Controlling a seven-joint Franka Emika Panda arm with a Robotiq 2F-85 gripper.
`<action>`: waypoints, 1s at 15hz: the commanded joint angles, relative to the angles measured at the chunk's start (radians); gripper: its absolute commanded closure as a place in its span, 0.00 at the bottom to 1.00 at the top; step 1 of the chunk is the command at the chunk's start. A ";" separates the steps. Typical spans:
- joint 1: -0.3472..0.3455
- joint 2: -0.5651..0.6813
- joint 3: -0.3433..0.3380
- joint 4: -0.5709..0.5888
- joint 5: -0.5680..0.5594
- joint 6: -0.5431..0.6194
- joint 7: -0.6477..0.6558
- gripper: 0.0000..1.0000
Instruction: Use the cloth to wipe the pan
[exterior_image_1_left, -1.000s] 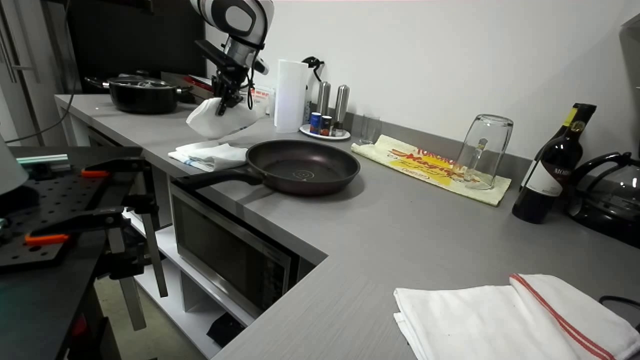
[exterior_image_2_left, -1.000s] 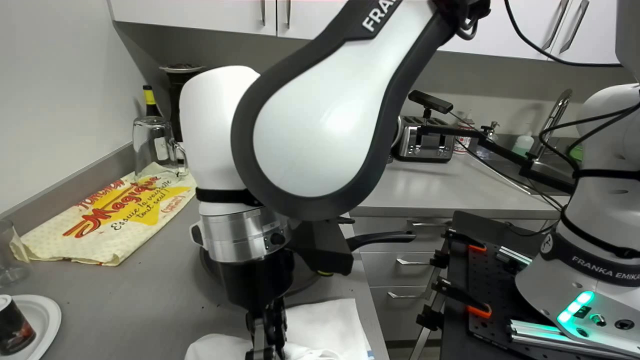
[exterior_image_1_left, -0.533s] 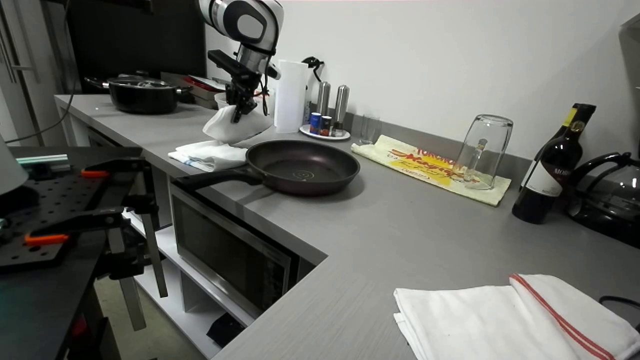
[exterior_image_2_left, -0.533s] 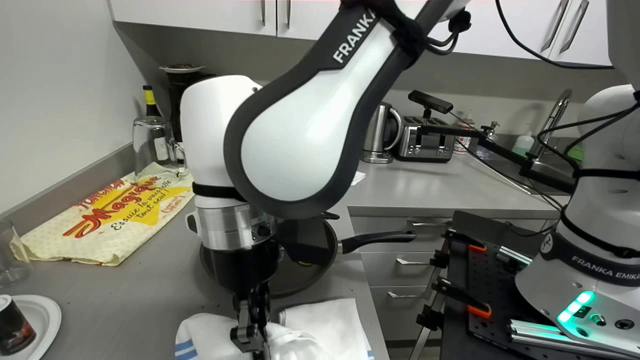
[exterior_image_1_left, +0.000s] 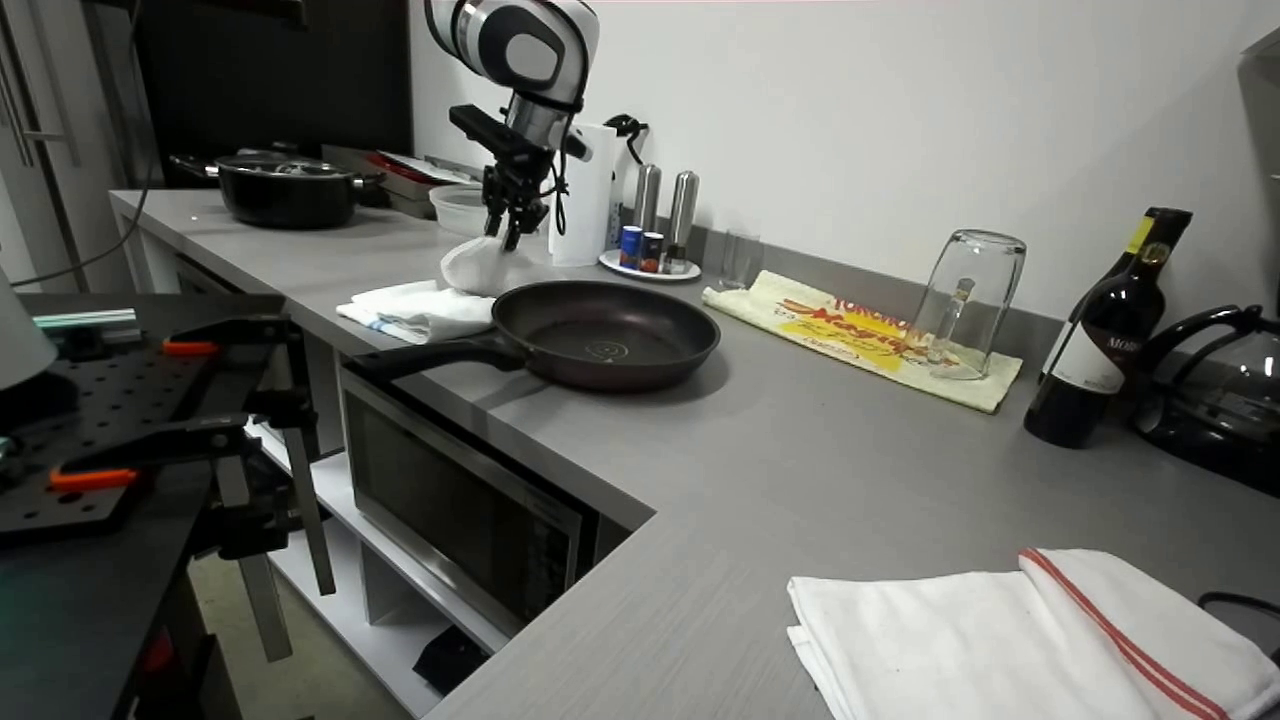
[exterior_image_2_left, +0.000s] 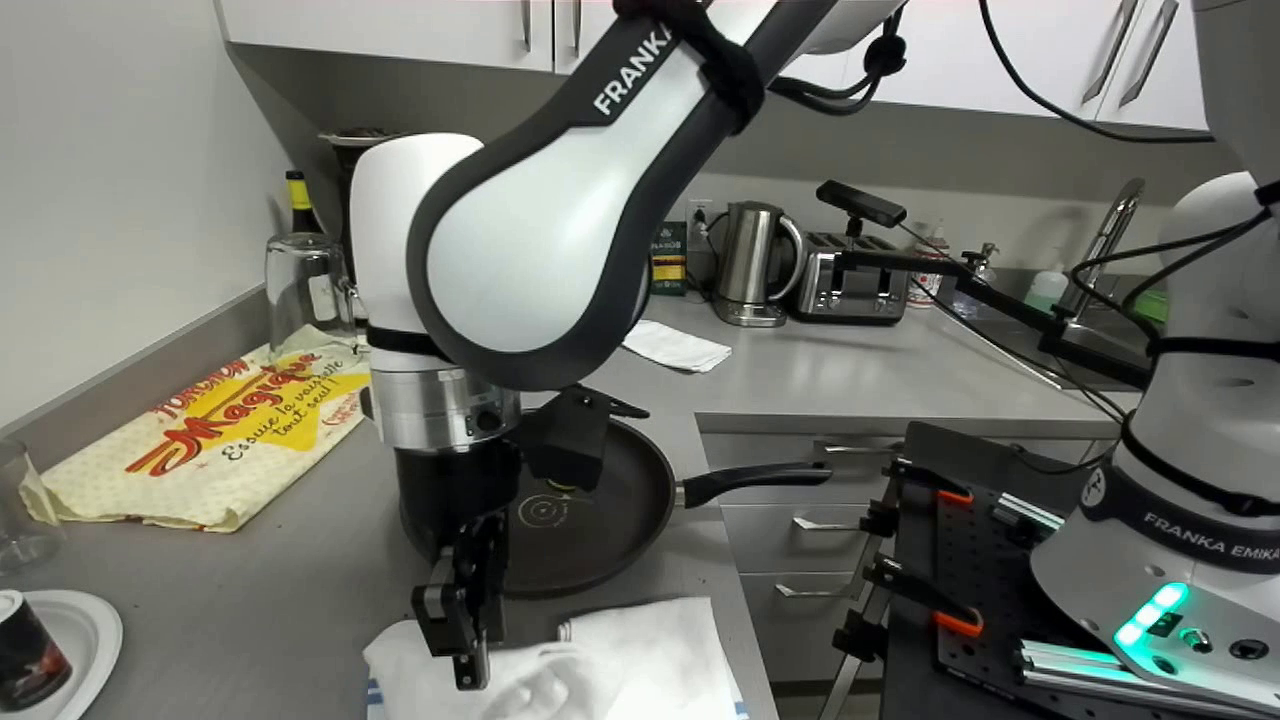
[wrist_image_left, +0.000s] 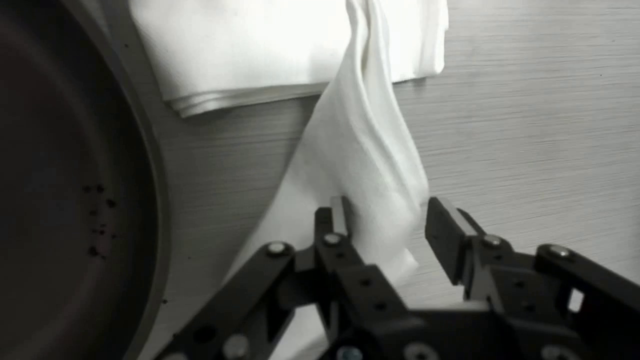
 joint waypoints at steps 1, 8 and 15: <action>-0.022 -0.016 0.006 0.002 0.007 -0.052 -0.006 0.21; -0.075 -0.162 0.001 -0.103 0.065 -0.168 0.001 0.00; -0.150 -0.491 -0.073 -0.348 0.053 -0.226 -0.016 0.00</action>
